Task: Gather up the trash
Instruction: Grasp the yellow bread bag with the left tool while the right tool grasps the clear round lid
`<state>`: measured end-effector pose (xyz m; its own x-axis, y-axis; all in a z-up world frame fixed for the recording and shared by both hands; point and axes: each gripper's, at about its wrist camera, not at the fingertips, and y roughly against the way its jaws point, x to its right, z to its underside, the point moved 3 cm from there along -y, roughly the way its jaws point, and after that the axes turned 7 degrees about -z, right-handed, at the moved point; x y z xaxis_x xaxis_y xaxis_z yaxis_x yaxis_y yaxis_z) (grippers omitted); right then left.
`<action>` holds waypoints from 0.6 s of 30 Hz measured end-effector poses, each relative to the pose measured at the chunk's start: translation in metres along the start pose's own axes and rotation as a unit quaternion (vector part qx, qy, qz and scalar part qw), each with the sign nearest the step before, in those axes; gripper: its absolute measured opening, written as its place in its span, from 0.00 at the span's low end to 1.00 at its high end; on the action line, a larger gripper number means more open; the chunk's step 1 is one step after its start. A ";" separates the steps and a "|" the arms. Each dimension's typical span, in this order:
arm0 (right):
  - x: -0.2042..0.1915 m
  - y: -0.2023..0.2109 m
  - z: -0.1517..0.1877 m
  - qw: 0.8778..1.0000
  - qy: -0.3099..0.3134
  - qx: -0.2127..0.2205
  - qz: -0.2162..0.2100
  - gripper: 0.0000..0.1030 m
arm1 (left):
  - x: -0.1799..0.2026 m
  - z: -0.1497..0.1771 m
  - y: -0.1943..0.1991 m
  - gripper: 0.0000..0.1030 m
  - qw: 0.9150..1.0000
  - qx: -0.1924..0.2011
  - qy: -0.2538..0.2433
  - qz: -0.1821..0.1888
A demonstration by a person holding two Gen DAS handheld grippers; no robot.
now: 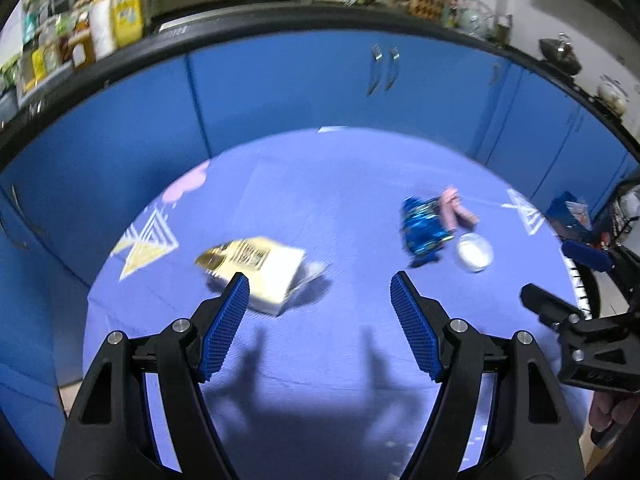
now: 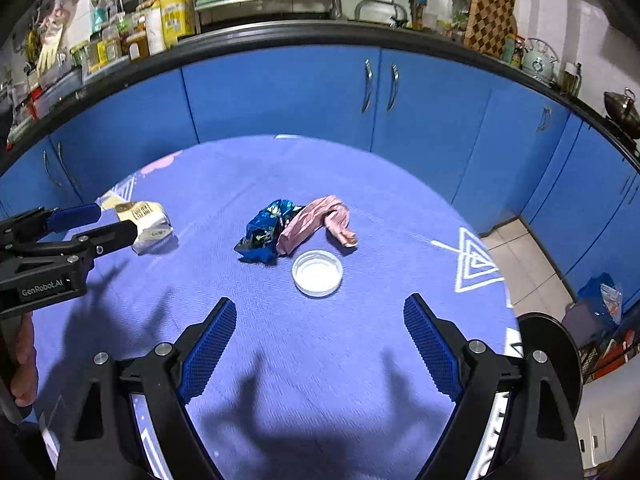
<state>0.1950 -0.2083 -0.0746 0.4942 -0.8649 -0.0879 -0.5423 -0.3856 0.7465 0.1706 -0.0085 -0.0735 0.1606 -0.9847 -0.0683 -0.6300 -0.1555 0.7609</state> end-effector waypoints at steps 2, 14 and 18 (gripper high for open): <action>-0.002 -0.012 -0.001 1.000 0.001 -0.009 -0.003 0.81 | -0.006 0.003 -0.011 0.71 1.000 -0.013 0.008 -0.003; 0.005 -0.064 -0.013 0.999 -0.027 -0.044 -0.012 0.81 | -0.025 0.007 -0.064 0.70 0.997 -0.067 0.027 0.003; 0.010 -0.071 -0.016 0.998 -0.037 -0.047 -0.017 0.74 | -0.014 0.002 -0.068 0.67 0.998 -0.064 0.019 0.017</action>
<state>0.2490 -0.1843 -0.1179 0.4578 -0.8745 -0.1601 -0.4575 -0.3862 0.8010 0.2098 0.0154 -0.1250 0.1710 -0.9851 -0.0191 -0.5336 -0.1089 0.8387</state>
